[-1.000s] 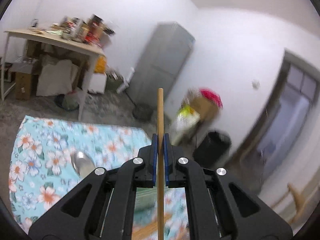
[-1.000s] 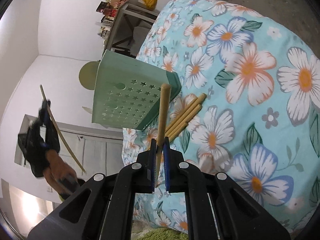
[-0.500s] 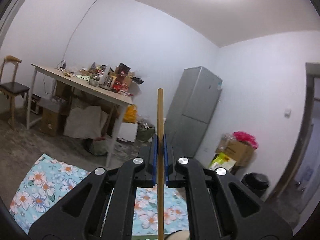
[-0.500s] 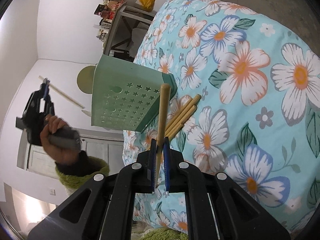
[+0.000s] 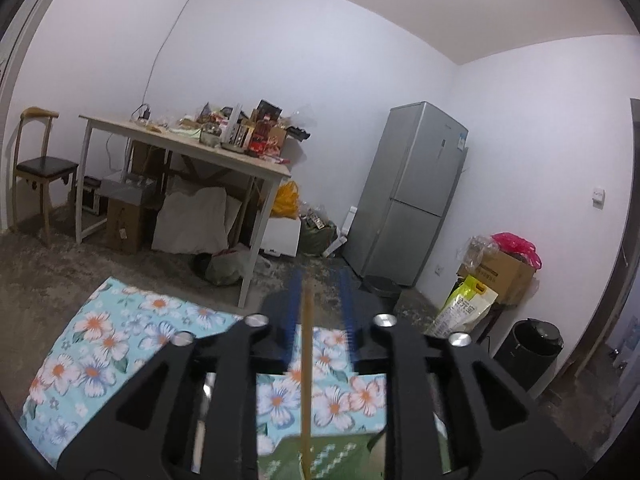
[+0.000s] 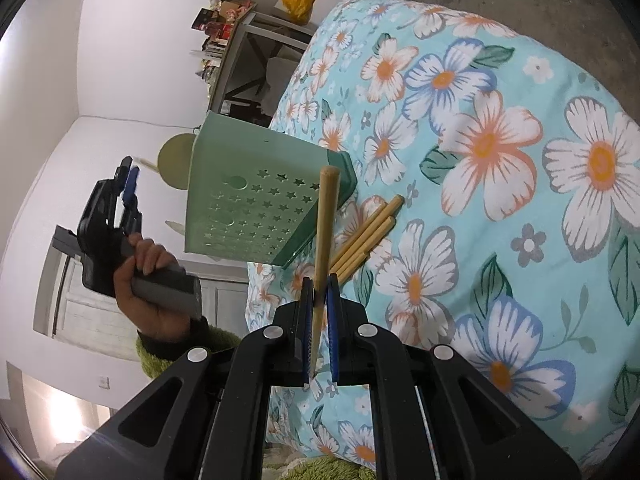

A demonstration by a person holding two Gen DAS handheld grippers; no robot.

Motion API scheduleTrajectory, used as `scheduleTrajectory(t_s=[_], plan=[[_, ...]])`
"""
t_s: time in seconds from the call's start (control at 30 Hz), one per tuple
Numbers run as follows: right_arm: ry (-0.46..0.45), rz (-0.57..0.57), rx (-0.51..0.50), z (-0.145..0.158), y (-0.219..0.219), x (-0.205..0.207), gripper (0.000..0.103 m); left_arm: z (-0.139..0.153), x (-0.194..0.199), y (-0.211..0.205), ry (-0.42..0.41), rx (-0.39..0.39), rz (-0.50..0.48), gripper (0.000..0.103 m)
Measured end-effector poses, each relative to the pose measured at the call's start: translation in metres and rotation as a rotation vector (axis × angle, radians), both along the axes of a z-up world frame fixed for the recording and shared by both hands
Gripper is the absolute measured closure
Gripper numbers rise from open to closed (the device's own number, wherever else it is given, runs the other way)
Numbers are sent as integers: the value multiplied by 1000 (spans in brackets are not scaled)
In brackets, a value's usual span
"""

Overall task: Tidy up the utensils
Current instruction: 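Lower both chopsticks into the green holder and open both tools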

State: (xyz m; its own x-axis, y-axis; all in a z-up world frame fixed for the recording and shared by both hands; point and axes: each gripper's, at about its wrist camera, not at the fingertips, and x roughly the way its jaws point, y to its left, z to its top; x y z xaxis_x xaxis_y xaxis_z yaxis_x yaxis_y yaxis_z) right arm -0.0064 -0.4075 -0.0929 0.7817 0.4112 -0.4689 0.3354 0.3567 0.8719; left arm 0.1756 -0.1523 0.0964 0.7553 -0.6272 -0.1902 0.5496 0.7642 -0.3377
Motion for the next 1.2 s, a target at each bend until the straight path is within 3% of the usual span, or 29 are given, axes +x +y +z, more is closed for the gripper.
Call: scheduleTrajectory(t_s=[0.3, 0.57, 0.83, 0.97, 1.2], plan=[[-70, 5, -110, 42, 4, 2, 96, 4, -35, 39, 18, 10, -41, 57], [-241, 17, -378, 139, 5, 12, 96, -4, -84, 75, 13, 135, -160, 39], [-387, -5, -596, 216, 7, 35, 96, -50, -102, 102, 108, 289, -154, 34], [-414, 2, -658, 234, 13, 56, 96, -71, -108, 110, 161, 331, -139, 32], [-361, 26, -895, 236, 46, 109, 97, -89, -109, 110, 236, 349, -140, 31]])
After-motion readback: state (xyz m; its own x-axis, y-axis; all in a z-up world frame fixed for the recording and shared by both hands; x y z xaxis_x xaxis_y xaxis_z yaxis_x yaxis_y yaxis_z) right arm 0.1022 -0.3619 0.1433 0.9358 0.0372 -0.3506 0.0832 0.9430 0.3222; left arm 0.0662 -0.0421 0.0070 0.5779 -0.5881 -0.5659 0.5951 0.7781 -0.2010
